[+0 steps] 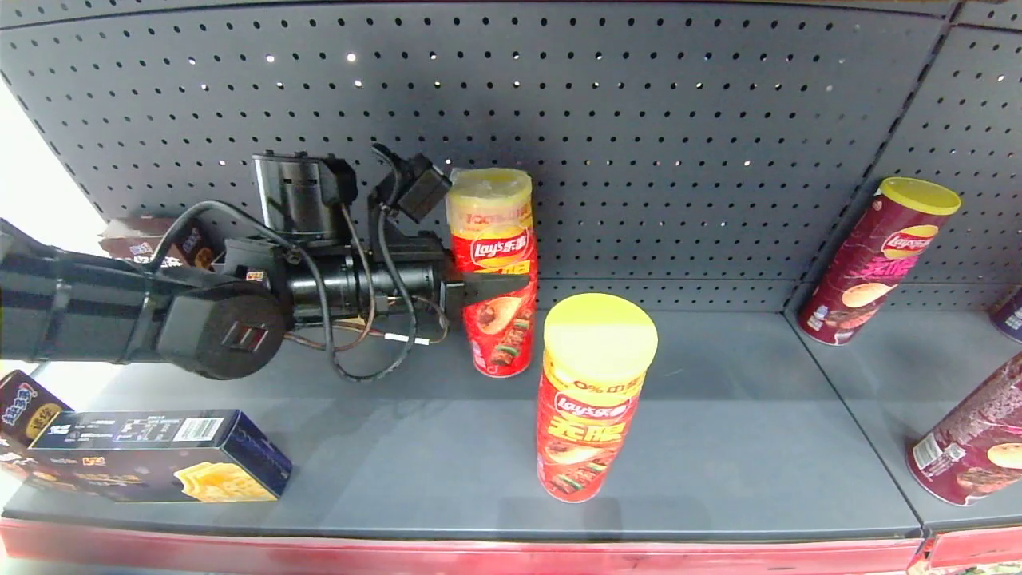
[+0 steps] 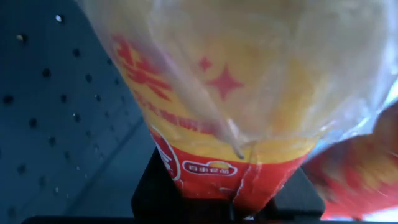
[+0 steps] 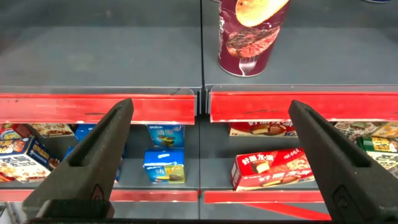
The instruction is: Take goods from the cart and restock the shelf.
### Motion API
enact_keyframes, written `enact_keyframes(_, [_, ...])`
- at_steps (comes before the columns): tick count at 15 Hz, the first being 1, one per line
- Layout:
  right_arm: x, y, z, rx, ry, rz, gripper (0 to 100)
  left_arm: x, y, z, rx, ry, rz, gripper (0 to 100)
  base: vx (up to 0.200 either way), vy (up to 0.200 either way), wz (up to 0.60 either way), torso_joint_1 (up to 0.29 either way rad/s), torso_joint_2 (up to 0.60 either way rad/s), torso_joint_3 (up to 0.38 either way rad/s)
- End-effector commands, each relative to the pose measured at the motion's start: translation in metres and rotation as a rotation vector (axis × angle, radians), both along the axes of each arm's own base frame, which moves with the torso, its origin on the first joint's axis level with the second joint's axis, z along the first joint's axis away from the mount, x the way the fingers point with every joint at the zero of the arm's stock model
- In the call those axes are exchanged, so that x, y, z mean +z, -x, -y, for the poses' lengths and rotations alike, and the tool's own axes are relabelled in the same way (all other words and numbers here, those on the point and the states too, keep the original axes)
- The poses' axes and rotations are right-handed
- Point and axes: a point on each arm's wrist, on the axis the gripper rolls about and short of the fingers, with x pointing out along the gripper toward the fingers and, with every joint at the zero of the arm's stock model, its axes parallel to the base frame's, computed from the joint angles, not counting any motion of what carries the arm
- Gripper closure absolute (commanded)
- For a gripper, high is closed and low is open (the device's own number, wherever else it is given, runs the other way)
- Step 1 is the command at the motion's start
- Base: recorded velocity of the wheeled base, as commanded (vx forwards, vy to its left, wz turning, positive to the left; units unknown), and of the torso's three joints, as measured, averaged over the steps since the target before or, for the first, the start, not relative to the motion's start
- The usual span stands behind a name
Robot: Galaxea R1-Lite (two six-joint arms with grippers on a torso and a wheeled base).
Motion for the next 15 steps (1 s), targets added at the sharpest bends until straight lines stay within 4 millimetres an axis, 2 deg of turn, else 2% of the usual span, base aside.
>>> enact_keyframes(1, [0.0, 0.0, 0.0, 0.0, 0.0, -0.004, 0, -0.013, -0.022, 0.009, -0.003, -0.005, -0.007, 100, 0.0, 0.0, 0.0, 0.0, 0.0, 0.0])
enact_keyframes(8, [0.0, 0.0, 0.0, 0.0, 0.0, -0.002, 0, -0.016, -0.05, 0.032, -0.028, 0.012, 0.041, 100, 0.0, 0.0, 0.0, 0.0, 0.0, 0.0])
enact_keyframes(15, [0.0, 0.0, 0.0, 0.0, 0.0, -0.004, 0, -0.022, -0.056, 0.036, -0.033, 0.014, 0.064, 100, 0.0, 0.0, 0.0, 0.0, 0.0, 0.0])
